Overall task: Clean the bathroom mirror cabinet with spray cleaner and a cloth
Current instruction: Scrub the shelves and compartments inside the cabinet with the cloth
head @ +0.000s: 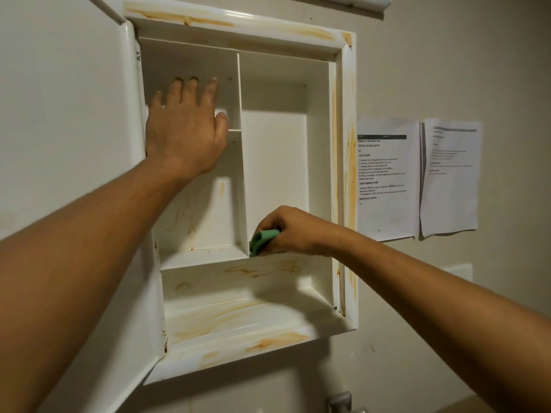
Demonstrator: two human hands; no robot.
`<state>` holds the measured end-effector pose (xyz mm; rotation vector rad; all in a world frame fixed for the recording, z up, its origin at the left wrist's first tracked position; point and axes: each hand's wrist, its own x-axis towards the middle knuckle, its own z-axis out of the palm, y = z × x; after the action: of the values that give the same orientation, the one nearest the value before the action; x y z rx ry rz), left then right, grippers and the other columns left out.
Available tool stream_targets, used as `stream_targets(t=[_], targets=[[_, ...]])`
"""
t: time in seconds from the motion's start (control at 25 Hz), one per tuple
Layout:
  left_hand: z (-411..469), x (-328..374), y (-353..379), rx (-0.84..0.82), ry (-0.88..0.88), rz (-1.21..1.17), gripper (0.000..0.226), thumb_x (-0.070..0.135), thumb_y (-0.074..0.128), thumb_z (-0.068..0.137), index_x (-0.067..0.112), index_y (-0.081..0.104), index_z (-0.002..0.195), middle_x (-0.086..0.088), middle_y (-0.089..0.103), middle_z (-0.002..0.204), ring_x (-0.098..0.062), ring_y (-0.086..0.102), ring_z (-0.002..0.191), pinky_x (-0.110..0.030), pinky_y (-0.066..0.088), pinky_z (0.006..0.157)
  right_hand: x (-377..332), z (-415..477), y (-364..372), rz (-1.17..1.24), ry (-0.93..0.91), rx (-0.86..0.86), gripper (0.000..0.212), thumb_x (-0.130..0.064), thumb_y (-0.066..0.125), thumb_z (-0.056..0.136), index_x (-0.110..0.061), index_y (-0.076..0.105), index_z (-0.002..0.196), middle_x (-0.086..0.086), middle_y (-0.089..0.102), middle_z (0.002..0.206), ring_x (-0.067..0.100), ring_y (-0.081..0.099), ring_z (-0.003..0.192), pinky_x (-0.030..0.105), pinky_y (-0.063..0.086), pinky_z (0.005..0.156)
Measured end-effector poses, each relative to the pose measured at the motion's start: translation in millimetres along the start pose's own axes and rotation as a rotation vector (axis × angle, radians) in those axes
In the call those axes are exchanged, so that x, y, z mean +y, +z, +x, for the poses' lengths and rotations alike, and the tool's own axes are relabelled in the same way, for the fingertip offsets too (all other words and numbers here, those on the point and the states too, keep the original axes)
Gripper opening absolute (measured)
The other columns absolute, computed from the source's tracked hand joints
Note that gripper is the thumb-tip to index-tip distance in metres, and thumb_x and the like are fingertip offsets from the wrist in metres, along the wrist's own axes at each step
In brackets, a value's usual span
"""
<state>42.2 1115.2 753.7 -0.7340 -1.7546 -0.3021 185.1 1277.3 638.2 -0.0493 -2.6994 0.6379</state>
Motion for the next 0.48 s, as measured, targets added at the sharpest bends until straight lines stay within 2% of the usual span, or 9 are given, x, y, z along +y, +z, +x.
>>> stream_targets(t=[0.08, 0.16, 0.28, 0.4, 0.48], targets=[[0.4, 1.8, -0.9, -0.001, 0.003, -0.003, 0.066, 0.047, 0.020, 0.101, 0.017, 0.025, 0.160, -0.020, 0.040, 0.157, -0.042, 0.036, 0.144, -0.062, 0.031, 0.116, 2.7, 19.0, 4.0, 0.006, 0.055, 0.062, 0.013, -0.013, 0.079, 0.084, -0.017, 0.078, 0.097, 0.000, 0.075, 0.089, 0.016, 0.070, 0.084, 0.029, 0.058, 0.074], [-0.9, 2.6, 0.6, 0.006, 0.003, 0.015, 0.066, 0.047, 0.020, 0.101, 0.016, 0.027, 0.159, -0.020, 0.041, 0.156, -0.042, 0.038, 0.143, -0.061, 0.033, 0.115, 3.3, 37.0, 19.7, -0.152, 0.048, 0.192, 0.011, -0.006, 0.076, 0.080, -0.016, 0.075, 0.085, 0.000, 0.070, 0.076, 0.019, 0.068, 0.072, 0.028, 0.054, 0.060], [0.0, 2.3, -2.0, -0.016, -0.003, 0.014, 0.066, 0.046, 0.021, 0.101, 0.016, 0.029, 0.159, -0.020, 0.041, 0.156, -0.042, 0.039, 0.143, -0.060, 0.034, 0.114, 1.5, 43.4, 38.2, -0.329, 0.009, 0.293, 0.013, -0.003, 0.074, 0.076, -0.015, 0.072, 0.079, 0.003, 0.068, 0.073, 0.022, 0.066, 0.069, 0.032, 0.056, 0.062], [-0.3, 4.2, -6.0, -0.027, -0.001, 0.015, 0.066, 0.046, 0.021, 0.101, 0.014, 0.030, 0.158, -0.021, 0.043, 0.154, -0.042, 0.041, 0.140, -0.060, 0.036, 0.111, -1.9, 29.7, 17.1, -0.185, -0.014, 0.089, 0.018, -0.005, 0.072, 0.083, -0.019, 0.068, 0.072, -0.001, 0.068, 0.073, 0.020, 0.068, 0.074, 0.028, 0.051, 0.063], [0.1, 4.3, -6.3, -0.032, 0.000, 0.001, 0.065, 0.046, 0.021, 0.101, 0.015, 0.030, 0.158, -0.020, 0.043, 0.155, -0.041, 0.040, 0.141, -0.060, 0.035, 0.112, -3.0, 18.3, -3.2, -0.124, -0.043, -0.052, 0.007, -0.012, 0.075, 0.086, -0.019, 0.075, 0.088, -0.003, 0.072, 0.084, 0.017, 0.068, 0.082, 0.028, 0.054, 0.071]])
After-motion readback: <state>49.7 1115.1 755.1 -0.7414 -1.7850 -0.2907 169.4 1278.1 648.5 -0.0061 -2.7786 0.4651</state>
